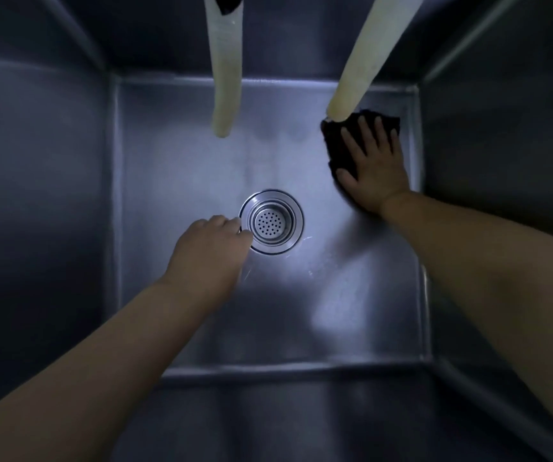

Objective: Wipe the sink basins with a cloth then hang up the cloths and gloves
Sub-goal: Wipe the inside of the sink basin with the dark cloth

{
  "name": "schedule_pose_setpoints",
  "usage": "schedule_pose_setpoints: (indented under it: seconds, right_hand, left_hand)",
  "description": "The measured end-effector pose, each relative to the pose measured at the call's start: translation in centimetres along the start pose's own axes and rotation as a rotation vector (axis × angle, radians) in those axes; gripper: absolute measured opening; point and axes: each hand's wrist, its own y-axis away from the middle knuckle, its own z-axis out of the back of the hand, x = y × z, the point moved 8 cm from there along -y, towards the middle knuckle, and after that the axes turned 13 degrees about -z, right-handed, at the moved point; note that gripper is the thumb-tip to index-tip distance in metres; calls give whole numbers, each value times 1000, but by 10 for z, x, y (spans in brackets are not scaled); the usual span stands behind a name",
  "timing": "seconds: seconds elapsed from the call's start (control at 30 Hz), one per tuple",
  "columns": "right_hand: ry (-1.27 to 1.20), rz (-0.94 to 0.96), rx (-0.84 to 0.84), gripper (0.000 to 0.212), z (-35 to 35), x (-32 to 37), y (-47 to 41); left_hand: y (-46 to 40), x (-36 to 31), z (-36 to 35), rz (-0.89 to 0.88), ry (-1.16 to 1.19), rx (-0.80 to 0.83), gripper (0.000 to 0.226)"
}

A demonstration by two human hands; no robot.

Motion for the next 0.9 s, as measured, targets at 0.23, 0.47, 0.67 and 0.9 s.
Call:
schedule_pose_setpoints:
  seconds: [0.23, 0.47, 0.67, 0.9]
  right_hand:
    - [-62, -366, -25, 71, -13, -25, 65]
    - [-165, -732, 116, 71, -46, -23, 191]
    - [-376, -1297, 376, 82, -71, 6, 266]
    - [-393, -1428, 521, 88, -73, 67, 288]
  left_hand:
    - [12, 7, 10, -12, -36, 16, 34]
    - [78, 49, 67, 13, -36, -102, 39]
    - [145, 86, 109, -40, -184, -309, 30]
    - [193, 113, 102, 17, -201, -431, 31]
